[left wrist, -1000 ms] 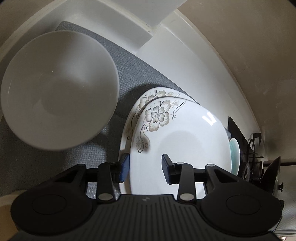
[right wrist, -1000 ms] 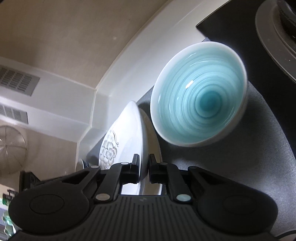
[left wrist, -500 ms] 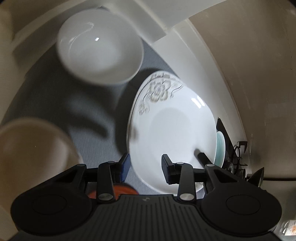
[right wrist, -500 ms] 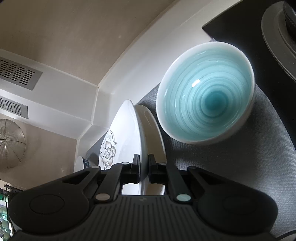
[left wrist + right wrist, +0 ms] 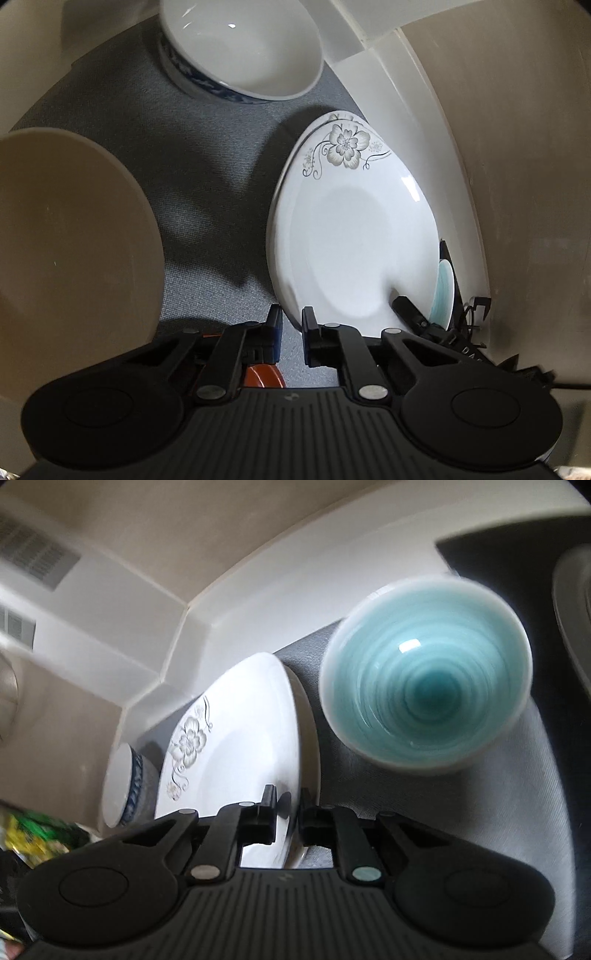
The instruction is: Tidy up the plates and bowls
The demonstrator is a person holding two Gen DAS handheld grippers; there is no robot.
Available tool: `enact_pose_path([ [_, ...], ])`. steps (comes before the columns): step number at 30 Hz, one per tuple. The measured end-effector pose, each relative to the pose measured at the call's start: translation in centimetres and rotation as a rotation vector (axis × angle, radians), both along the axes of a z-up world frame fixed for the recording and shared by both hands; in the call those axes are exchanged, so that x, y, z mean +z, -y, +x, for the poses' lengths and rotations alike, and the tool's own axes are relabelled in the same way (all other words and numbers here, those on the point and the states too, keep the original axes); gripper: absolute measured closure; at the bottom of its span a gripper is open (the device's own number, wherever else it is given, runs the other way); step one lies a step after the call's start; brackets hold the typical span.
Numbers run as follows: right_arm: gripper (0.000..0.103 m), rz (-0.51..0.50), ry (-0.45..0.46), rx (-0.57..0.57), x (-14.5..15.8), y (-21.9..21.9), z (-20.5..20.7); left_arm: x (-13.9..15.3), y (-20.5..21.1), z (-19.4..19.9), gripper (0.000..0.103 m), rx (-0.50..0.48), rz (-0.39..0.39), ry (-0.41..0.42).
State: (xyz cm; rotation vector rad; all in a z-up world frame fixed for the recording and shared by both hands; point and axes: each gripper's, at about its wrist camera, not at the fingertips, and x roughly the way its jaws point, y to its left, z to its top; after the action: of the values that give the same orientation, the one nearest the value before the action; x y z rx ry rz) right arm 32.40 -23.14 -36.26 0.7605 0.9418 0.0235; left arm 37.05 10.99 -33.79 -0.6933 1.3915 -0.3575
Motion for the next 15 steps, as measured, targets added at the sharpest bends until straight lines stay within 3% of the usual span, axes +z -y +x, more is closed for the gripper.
enact_pose_path([
  [9,0.083,-0.144,-0.044,0.145,2.0,-1.1,1.3,0.0,-0.3,-0.1,0.091,0.018,-0.003,0.001],
  [15,0.087,-0.194,-0.027,0.166,2.8,-1.1,1.2,0.1,-0.1,0.0,0.091,0.013,0.0,-0.002],
])
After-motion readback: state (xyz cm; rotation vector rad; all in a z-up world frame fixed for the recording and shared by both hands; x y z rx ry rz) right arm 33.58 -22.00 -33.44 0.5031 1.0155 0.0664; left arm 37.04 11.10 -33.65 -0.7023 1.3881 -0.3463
